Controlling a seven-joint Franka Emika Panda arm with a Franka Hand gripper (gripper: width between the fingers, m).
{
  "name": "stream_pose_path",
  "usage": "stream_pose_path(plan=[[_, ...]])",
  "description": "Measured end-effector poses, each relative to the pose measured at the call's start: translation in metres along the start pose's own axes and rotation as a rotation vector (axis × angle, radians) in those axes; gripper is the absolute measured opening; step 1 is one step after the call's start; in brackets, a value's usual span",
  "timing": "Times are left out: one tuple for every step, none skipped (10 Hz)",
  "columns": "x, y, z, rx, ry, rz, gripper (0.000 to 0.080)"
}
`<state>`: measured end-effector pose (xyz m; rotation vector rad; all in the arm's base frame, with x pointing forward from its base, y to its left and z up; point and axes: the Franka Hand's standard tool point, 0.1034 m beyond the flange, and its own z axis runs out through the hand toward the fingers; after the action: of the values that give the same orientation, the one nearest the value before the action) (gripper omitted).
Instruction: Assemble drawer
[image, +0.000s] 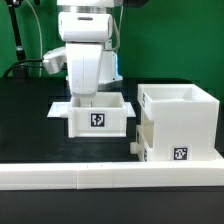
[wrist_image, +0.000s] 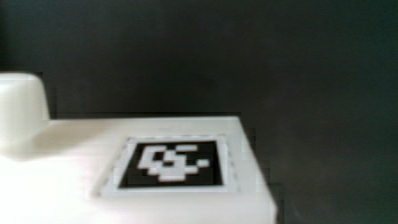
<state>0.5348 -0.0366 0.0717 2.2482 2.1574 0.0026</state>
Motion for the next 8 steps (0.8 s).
stream_pose_path(plan=[[0.002, 0.000, 0.002, 0.000, 0.002, -0.001, 0.0044], [0.001, 0.000, 0.002, 0.001, 0.002, 0.001, 0.0044], [0.001, -0.001, 0.003, 0.002, 0.002, 0.001, 0.0044], [0.001, -0.001, 0.003, 0.002, 0.002, 0.001, 0.0044], [0.001, -0.001, 0.003, 0.001, 0.002, 0.002, 0.0044], [0.008, 0.000, 0.004, -0.003, 0.006, -0.003, 0.0044], [0.013, 0.002, 0.006, -0.002, 0.009, -0.009, 0.0044], [0.015, 0.004, 0.008, -0.002, 0.011, -0.012, 0.0044]])
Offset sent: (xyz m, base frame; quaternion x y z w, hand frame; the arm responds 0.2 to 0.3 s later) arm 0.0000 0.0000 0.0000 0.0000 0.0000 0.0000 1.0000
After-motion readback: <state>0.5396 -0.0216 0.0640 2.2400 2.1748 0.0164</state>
